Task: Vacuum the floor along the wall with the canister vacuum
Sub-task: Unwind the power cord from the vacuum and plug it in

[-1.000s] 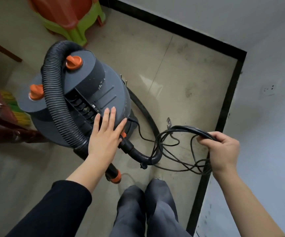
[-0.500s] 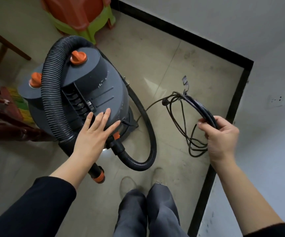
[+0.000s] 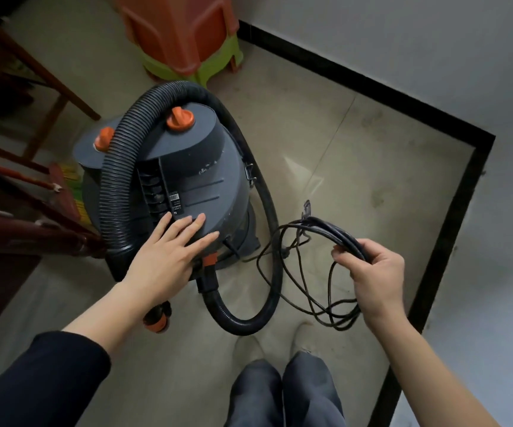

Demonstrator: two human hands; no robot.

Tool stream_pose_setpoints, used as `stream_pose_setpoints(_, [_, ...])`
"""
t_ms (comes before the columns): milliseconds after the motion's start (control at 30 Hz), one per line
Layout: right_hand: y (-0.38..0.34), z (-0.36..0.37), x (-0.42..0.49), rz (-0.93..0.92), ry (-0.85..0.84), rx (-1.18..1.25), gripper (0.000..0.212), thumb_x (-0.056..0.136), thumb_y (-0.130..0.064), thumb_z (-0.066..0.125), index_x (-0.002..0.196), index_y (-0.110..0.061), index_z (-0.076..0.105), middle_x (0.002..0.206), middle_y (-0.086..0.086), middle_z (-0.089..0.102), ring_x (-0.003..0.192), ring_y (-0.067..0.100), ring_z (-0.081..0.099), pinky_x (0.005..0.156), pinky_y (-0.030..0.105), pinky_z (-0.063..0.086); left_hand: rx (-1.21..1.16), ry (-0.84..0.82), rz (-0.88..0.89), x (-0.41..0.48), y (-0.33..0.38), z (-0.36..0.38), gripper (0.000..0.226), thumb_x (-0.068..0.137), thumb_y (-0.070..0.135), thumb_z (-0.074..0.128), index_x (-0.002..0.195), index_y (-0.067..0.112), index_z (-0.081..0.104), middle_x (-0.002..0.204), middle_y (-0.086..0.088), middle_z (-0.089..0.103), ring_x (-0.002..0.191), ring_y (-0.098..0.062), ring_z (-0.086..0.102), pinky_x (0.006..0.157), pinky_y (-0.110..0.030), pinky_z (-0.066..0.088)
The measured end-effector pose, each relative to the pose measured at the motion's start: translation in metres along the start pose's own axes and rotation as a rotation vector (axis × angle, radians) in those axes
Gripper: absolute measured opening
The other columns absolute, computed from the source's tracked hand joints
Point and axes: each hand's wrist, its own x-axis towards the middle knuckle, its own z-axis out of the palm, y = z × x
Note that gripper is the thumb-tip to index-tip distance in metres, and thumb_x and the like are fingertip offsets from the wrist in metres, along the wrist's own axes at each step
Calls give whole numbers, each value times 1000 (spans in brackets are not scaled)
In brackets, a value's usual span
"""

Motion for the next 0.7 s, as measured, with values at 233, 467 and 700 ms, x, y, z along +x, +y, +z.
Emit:
stream_pose_setpoints(233, [-7,21,1,-22,-30,-20,15,77,6,71,76,-8,74,75,19,68,69,14,55,67,29,45,258,-144,94,27,-75,-36,108,53,58,83,146,23,42,158,-14,26,149,-27,-13,117,-41,-16])
stream_pose_setpoints(467, [-20,31,10,-47,-38,-1,15,78,8,69,77,-7,73,72,18,66,65,8,54,60,15,43,396,-213,404,69,-102,-57,59,56,33,83,106,11,63,107,-8,63,112,-30,56,118,-46,24])
stream_pose_setpoints(700, [-15,21,25,-43,74,18,15,82,-2,72,77,-16,72,54,-16,56,50,-2,43,52,11,35,362,-151,489,94,-105,-57,47,42,32,85,74,10,59,73,-6,57,77,-28,53,75,-39,50])
